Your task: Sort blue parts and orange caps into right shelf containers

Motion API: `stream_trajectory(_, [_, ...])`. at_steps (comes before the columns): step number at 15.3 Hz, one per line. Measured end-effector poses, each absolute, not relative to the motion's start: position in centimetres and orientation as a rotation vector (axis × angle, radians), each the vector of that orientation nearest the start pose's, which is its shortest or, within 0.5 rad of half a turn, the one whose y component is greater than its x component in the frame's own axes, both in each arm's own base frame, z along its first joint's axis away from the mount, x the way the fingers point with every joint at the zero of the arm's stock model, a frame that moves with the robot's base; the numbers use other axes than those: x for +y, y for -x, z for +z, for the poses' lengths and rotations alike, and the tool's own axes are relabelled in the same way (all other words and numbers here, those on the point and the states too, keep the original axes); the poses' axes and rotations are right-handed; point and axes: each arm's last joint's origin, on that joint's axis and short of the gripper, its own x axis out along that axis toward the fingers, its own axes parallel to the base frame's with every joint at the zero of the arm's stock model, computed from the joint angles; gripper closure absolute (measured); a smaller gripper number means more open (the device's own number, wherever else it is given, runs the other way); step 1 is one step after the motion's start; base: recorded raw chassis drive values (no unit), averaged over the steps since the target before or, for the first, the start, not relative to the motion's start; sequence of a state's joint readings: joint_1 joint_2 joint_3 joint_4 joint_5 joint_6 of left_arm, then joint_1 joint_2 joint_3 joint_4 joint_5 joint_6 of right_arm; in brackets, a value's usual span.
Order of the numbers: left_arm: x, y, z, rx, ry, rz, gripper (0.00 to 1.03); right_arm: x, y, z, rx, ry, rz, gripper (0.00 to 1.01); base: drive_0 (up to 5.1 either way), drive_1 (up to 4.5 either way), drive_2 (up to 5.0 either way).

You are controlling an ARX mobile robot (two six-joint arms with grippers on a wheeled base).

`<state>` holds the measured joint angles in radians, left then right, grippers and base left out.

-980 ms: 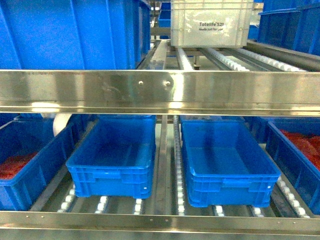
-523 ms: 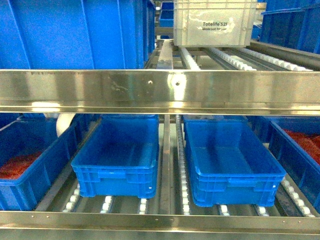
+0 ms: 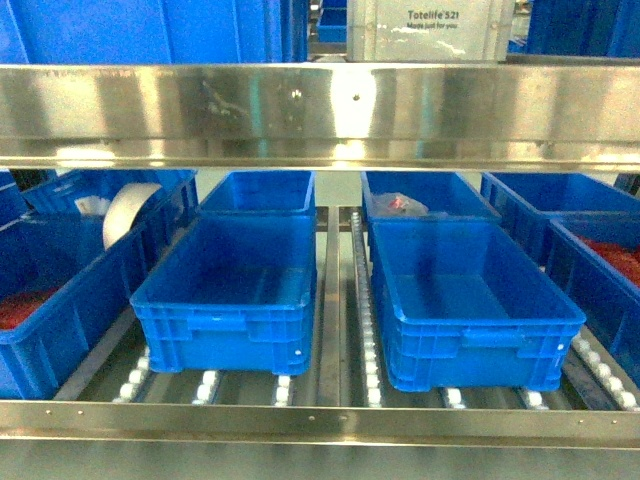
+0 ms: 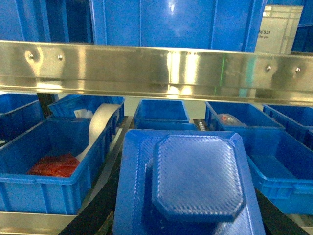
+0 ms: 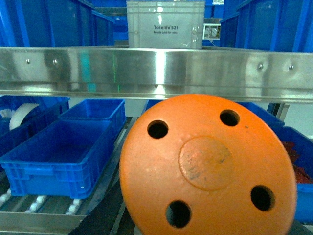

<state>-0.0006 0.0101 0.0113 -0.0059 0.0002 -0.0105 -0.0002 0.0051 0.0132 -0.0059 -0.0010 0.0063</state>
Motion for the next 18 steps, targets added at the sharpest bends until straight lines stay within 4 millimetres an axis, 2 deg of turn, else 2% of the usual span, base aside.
stream_trajectory(7, [-0.01, -9.77, 16.57, 0.006, 0.01, -0.001, 0.61, 0.0, -9.72, 16.7, -0.002, -0.006, 0.0, 0.57, -5.0, 2.47, 2.5])
stream_trajectory(18, [0.0, -9.77, 16.57, 0.006, 0.01, 0.0, 0.61, 0.0, -9.72, 16.71, -0.002, -0.006, 0.0, 0.57, 0.0, 0.0, 0.0])
